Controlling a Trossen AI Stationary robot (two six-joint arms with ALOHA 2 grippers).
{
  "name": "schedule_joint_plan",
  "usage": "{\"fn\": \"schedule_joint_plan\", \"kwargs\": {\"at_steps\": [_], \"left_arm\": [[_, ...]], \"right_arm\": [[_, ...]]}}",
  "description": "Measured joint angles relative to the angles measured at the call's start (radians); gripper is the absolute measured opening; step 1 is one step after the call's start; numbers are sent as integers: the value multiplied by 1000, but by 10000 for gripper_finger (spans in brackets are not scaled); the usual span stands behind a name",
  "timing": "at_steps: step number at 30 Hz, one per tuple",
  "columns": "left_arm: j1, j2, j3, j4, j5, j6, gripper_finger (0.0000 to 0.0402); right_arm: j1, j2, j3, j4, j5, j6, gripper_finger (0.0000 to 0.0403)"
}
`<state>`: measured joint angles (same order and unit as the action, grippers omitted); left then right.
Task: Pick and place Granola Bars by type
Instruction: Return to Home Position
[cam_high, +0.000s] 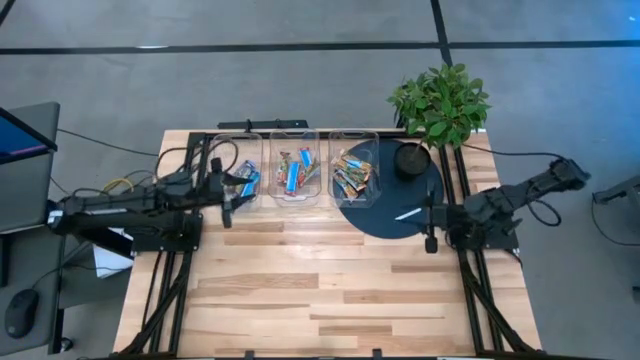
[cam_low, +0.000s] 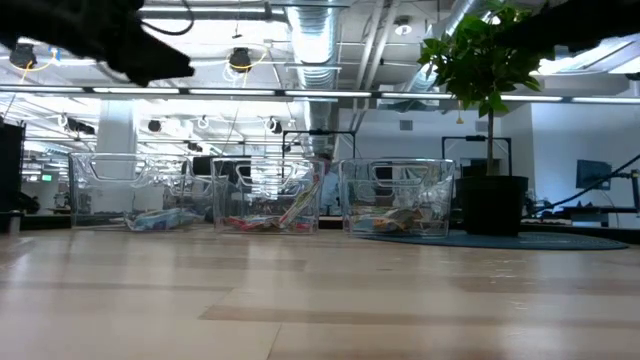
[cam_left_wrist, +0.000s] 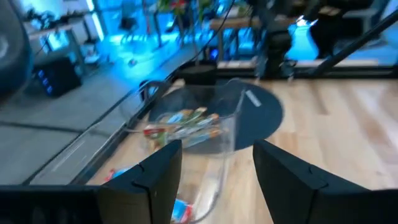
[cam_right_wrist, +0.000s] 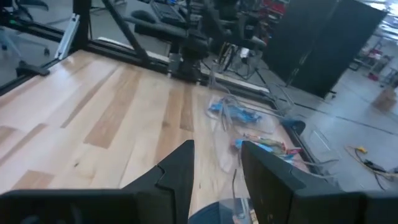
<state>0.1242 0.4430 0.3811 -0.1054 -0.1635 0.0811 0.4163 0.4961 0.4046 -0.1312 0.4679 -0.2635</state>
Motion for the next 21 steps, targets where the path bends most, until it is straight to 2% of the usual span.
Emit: {"fn": "schedule_joint_plan", "kwargs": {"at_steps": [6, 9, 13, 21], "left_arm": [[-10, -242, -136, 15, 79, -19, 194], [-30, -338, -190, 35, 89, -20, 194], [-57, -442, -248, 47, 90, -15, 194], [-90, -431, -267, 47, 89, -14, 194]], "right_arm": [[-157, -43, -27, 92, -95, 19, 127], [-222, -118, -101, 204, -129, 36, 127], [-282, -219, -213, 239, -246, 61, 127], [-352, -427, -303, 154, -279, 99, 127]]}}
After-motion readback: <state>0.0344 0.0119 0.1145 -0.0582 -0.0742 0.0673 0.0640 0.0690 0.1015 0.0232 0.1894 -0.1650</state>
